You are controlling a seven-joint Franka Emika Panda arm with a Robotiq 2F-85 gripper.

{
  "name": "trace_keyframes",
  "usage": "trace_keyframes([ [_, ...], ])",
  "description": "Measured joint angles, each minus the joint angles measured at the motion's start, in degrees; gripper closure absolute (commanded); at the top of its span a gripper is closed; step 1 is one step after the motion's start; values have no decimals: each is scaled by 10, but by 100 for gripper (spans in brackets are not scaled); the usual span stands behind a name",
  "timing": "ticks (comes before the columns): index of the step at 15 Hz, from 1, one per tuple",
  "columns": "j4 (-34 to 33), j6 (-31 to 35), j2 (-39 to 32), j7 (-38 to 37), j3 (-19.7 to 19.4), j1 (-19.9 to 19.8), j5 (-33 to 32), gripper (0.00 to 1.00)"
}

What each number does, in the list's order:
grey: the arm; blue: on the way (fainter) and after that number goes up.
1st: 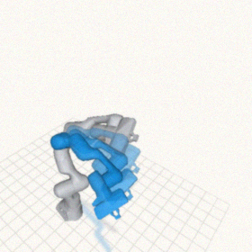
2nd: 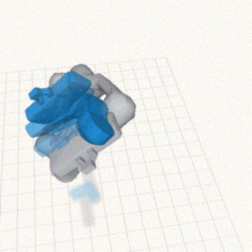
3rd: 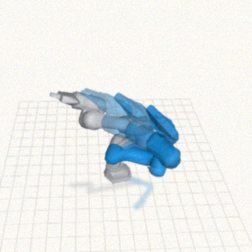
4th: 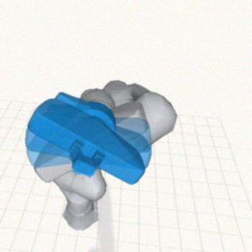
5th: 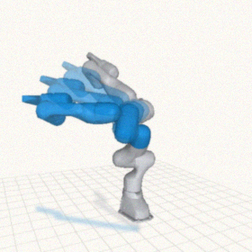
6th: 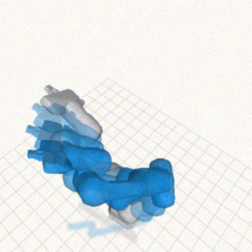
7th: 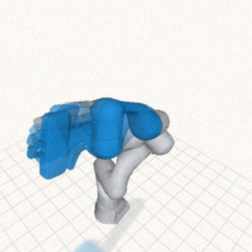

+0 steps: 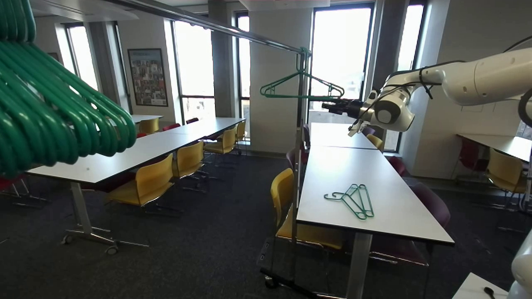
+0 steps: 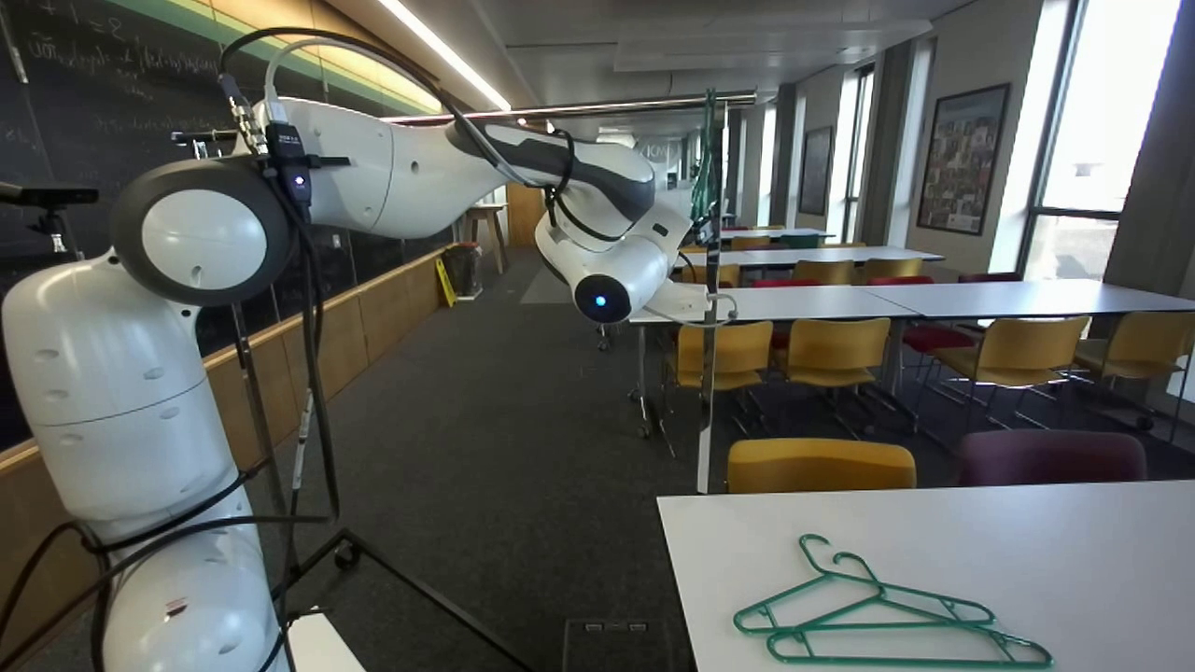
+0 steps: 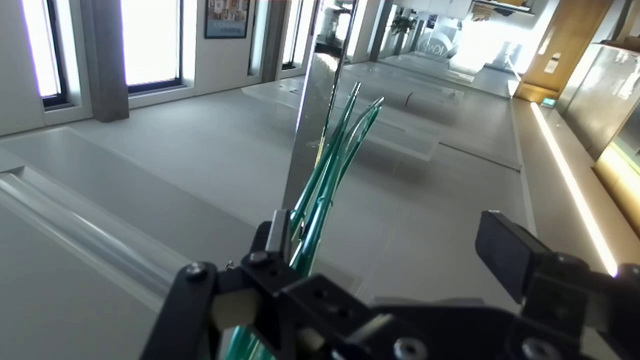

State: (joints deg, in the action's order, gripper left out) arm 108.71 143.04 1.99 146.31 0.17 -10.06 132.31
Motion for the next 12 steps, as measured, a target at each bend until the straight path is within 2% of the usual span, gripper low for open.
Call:
trace_keyframes([
  [12, -1, 0, 2, -21, -11, 24, -9, 0],
])
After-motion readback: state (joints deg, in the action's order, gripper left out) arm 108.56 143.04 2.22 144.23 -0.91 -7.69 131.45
